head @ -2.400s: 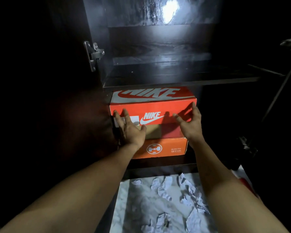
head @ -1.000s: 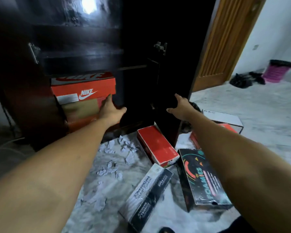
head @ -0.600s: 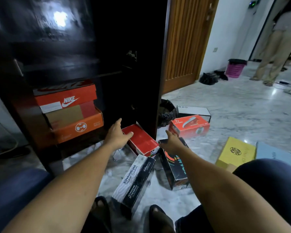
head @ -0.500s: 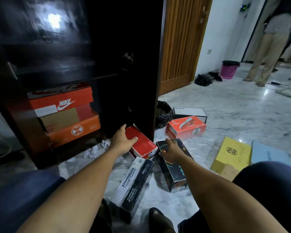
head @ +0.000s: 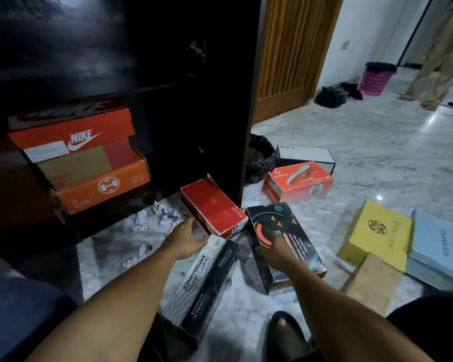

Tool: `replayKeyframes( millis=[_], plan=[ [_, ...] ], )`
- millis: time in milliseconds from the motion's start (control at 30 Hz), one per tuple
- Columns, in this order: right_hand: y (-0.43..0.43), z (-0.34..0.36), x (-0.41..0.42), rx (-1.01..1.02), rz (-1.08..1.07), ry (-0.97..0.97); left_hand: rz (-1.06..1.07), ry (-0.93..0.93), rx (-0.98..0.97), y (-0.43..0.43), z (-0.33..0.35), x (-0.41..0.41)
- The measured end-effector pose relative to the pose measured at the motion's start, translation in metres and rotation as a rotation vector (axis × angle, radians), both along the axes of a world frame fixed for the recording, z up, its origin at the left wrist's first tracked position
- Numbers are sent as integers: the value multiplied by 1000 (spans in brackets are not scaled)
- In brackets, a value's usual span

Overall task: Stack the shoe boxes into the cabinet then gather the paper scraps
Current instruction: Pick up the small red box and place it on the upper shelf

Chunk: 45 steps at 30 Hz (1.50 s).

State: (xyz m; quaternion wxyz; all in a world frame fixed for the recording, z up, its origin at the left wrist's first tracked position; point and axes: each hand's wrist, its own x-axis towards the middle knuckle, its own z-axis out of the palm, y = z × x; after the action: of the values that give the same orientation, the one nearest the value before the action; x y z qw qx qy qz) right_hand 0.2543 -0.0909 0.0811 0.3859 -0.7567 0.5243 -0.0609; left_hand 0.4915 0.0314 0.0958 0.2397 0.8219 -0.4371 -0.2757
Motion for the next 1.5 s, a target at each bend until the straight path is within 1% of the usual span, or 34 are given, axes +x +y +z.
replayKeyframes(
  millis=[67,133,267,400,467,533,633,700,800,933,1000,1100,1267,1400,1500],
  plan=[
    [-11,-10,19,22,15,-23,20,-13,13,-14,-9,14],
    [-24,-20,46,20,21,-87,29,-41,4,-32,-18,35],
    [-43,-48,101,108,-25,-196,14,-72,8,-78,-40,81],
    [-66,-90,137,170,-168,-274,9,-67,-17,-129,-63,125],
    [-68,-92,144,156,-247,-294,26,-38,-42,-150,-83,152],
    [-68,-96,149,133,-308,-263,71,8,-58,-162,-105,176],
    [-67,-103,153,140,-335,-226,64,2,-18,-177,-132,203],
    [-67,-109,156,145,-307,-197,-2,-22,0,-182,-128,203],
    [-70,-113,159,176,-271,-153,-55,-93,95,-188,-123,205],
    [-70,-119,157,135,-254,-155,-32,-129,175,-201,-117,214],
    [-70,-122,152,105,-243,-169,-33,-133,182,-207,-120,221],
    [-72,-126,148,98,-248,-193,-64,-75,112,-211,-128,222],
    [-73,-125,149,95,-258,-245,38,-82,-1,-205,-132,221],
    [-73,-115,150,113,-215,-370,207,-54,-135,-174,-128,229],
    [-74,-99,156,130,-142,-469,327,-29,-296,-136,-117,229]
  ],
)
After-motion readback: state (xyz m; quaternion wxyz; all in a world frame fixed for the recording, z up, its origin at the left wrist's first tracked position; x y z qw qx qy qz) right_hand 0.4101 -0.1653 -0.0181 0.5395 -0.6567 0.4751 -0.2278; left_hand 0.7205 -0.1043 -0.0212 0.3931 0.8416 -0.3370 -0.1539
